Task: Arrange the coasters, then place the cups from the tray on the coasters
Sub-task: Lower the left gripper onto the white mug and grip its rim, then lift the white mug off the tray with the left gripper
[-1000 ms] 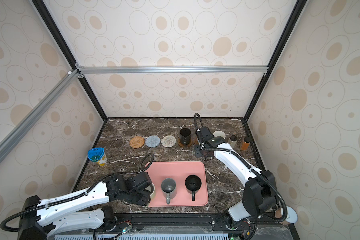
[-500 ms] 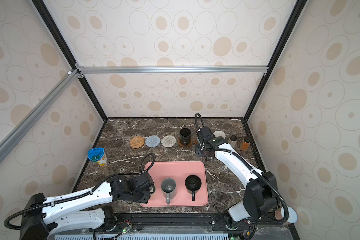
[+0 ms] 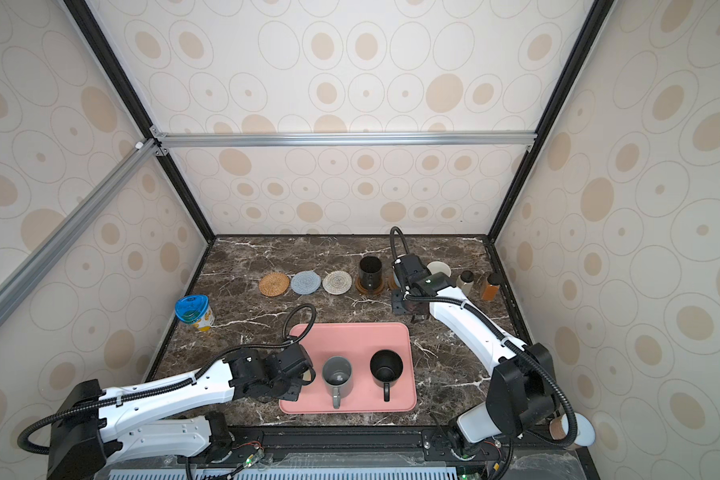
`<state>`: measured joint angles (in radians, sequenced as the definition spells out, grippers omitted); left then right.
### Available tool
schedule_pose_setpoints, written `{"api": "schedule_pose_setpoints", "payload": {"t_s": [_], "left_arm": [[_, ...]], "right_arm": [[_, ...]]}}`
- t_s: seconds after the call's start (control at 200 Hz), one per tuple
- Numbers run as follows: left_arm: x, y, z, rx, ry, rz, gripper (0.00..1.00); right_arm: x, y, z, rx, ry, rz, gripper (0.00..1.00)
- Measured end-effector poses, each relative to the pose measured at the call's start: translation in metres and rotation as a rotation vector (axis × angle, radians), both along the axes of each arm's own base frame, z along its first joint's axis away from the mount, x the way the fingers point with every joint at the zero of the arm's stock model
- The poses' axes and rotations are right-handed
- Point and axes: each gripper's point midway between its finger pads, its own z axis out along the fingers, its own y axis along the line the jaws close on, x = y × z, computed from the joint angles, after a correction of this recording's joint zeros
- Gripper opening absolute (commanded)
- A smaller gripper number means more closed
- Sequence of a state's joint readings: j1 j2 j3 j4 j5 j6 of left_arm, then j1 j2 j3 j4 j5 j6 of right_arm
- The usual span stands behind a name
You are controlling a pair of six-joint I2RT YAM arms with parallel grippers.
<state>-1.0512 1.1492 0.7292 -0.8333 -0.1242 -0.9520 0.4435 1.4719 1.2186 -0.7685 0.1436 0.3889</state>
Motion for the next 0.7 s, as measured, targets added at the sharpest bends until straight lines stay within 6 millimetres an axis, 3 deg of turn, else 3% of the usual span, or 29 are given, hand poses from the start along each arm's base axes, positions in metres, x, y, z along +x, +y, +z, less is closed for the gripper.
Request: {"api": "schedule_pose_setpoints", "payload": {"t_s": [0.7], "left_arm": [[0.024,-0.006,0.004,-0.030,-0.080,0.027,0.13]], "right_arm": [[0.000,-0.009,-0.001,-0.018,0.011,-0.022,0.48]]}}
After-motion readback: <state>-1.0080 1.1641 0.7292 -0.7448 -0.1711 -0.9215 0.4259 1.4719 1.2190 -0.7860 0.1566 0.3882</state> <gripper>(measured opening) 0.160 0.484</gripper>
